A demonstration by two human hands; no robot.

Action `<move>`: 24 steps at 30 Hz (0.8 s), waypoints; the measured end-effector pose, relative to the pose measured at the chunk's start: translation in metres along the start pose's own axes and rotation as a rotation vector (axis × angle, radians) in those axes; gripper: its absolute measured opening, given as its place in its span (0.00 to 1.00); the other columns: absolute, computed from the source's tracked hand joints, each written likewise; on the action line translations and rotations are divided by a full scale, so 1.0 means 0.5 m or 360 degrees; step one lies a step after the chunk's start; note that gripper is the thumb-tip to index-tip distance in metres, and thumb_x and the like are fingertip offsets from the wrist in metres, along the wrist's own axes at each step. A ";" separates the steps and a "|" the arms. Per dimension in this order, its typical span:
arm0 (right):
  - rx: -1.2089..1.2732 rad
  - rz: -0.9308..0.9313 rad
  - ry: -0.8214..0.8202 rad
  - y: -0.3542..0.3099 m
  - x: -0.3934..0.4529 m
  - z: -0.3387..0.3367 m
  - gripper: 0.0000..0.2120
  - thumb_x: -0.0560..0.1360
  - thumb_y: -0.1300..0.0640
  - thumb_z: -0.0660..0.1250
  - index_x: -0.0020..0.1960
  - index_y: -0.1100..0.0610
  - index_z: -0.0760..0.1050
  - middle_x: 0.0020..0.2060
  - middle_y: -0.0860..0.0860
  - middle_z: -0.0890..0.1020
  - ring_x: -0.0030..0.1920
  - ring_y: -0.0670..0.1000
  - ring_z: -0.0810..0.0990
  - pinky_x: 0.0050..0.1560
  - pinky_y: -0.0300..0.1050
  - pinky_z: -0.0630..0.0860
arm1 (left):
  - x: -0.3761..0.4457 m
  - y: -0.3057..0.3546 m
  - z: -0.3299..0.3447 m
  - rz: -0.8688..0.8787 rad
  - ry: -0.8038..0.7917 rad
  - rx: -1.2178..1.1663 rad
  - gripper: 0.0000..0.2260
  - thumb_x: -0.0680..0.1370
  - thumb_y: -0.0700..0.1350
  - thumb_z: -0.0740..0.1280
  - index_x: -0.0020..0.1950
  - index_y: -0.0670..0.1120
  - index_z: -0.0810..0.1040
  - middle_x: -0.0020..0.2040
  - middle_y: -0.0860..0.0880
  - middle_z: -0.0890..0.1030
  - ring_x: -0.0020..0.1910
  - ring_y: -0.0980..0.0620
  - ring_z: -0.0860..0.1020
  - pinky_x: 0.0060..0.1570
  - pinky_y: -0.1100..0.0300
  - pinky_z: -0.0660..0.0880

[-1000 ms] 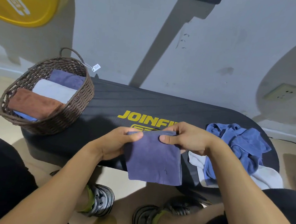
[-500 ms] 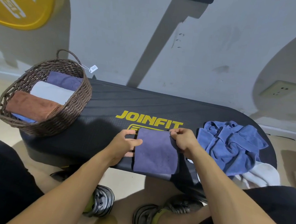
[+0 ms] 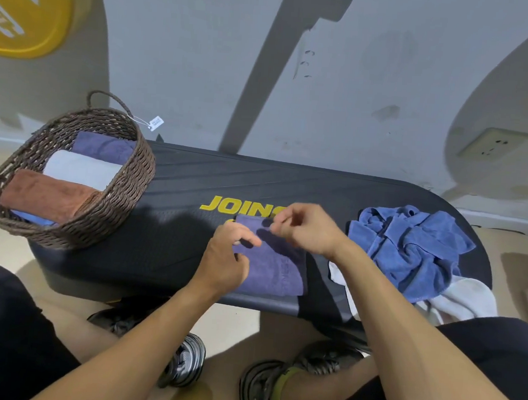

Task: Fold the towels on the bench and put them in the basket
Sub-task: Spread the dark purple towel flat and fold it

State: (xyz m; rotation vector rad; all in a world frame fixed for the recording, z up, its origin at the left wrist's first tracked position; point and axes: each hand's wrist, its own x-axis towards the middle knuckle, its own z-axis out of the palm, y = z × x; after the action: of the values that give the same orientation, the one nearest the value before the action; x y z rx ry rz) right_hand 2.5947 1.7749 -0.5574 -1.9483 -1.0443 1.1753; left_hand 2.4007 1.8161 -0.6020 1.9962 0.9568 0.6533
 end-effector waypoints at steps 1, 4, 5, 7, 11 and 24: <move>-0.0184 0.0024 -0.0166 0.008 -0.008 0.004 0.07 0.70 0.57 0.77 0.46 0.55 0.81 0.34 0.46 0.82 0.31 0.43 0.77 0.36 0.37 0.75 | 0.000 -0.002 -0.001 -0.0113 -0.0187 -0.0005 0.18 0.67 0.26 0.63 0.47 0.45 0.82 0.49 0.48 0.80 0.50 0.51 0.77 0.54 0.58 0.74; -0.0657 0.0058 -0.0317 0.045 -0.029 0.015 0.19 0.67 0.51 0.80 0.55 0.54 0.80 0.46 0.49 0.83 0.44 0.47 0.80 0.48 0.40 0.76 | -0.008 -0.031 -0.004 -0.0040 -0.0640 0.0217 0.12 0.70 0.39 0.74 0.52 0.47 0.81 0.53 0.50 0.78 0.53 0.53 0.74 0.59 0.54 0.72; -0.0705 0.0019 -0.0306 0.055 -0.037 0.017 0.23 0.66 0.49 0.80 0.58 0.54 0.79 0.49 0.49 0.82 0.47 0.48 0.79 0.49 0.40 0.76 | -0.012 -0.038 -0.004 0.0028 -0.0721 0.0302 0.17 0.68 0.46 0.78 0.55 0.47 0.81 0.55 0.51 0.77 0.54 0.53 0.73 0.59 0.56 0.71; -0.0739 -0.0086 -0.0303 0.070 -0.049 0.019 0.31 0.63 0.45 0.82 0.62 0.54 0.77 0.54 0.48 0.79 0.51 0.47 0.76 0.50 0.38 0.73 | -0.018 -0.048 0.000 0.0124 -0.0813 0.0474 0.28 0.64 0.57 0.79 0.60 0.49 0.78 0.58 0.52 0.74 0.56 0.54 0.70 0.59 0.60 0.69; -0.0908 -0.0240 -0.0367 0.080 -0.064 0.017 0.40 0.56 0.41 0.84 0.63 0.54 0.76 0.56 0.47 0.73 0.57 0.48 0.71 0.55 0.39 0.70 | -0.037 -0.057 0.016 0.0299 -0.0586 0.0567 0.28 0.61 0.54 0.79 0.58 0.49 0.77 0.56 0.54 0.73 0.53 0.54 0.69 0.55 0.57 0.71; -0.0923 -0.0207 -0.0280 0.061 -0.048 0.008 0.10 0.71 0.52 0.75 0.50 0.52 0.78 0.46 0.49 0.81 0.46 0.52 0.77 0.44 0.43 0.71 | -0.002 -0.048 0.005 0.0141 -0.0416 0.0326 0.05 0.79 0.45 0.69 0.48 0.44 0.75 0.34 0.54 0.72 0.33 0.54 0.69 0.37 0.56 0.65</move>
State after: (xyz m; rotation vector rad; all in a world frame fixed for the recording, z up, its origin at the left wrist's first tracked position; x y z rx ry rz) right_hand 2.5935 1.7398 -0.5739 -2.1785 -1.7293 1.0615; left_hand 2.3927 1.8236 -0.6236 2.2491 0.8065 0.3391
